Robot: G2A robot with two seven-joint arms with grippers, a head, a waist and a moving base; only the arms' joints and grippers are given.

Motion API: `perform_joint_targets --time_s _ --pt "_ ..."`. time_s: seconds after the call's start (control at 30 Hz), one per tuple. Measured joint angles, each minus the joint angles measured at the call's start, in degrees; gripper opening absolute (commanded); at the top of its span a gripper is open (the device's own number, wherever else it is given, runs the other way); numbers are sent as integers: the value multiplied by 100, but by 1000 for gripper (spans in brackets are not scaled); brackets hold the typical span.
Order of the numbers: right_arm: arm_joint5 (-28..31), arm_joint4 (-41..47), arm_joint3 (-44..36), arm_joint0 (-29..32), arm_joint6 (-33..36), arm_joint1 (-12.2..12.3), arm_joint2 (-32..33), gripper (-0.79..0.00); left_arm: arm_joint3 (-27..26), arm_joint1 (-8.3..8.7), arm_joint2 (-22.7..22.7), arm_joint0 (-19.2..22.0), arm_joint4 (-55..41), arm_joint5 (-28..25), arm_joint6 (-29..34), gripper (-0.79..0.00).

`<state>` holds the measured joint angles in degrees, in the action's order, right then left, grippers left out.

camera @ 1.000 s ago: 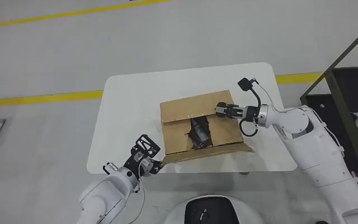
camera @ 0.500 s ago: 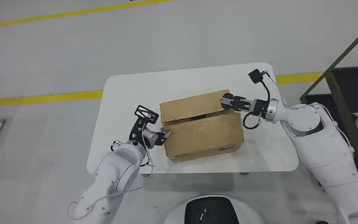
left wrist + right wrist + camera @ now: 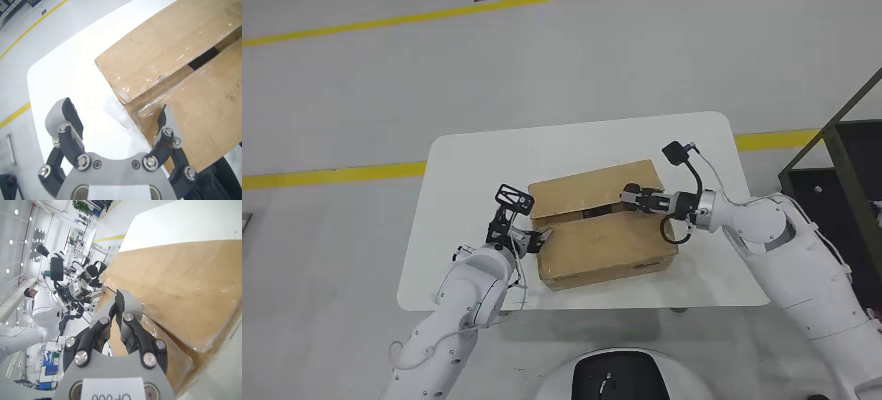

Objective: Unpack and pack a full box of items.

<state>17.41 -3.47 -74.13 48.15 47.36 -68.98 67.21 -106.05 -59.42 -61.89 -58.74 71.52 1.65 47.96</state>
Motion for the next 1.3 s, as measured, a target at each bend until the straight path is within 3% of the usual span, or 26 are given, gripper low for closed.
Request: perform_joint_targets --time_s 0.4,0.67,0.9,1.17,1.3 --pt "-178 -78 451 -260 -245 -124 -477 -785 -298 -25 -275 -206 213 52 37 0" --pt "-198 -128 570 -313 -277 -154 -593 -785 -674 55 -909 -996 944 507 112 0" --pt "-175 -105 622 -358 -266 -163 -607 -785 47 7 -847 -1366 1064 600 -154 0" --pt "-190 -127 592 -383 -270 -174 -642 -785 938 -224 -224 -849 655 664 -740 0" --pt "-207 -134 587 -380 -283 -177 -650 -785 1211 -315 -152 -581 141 501 -940 0"
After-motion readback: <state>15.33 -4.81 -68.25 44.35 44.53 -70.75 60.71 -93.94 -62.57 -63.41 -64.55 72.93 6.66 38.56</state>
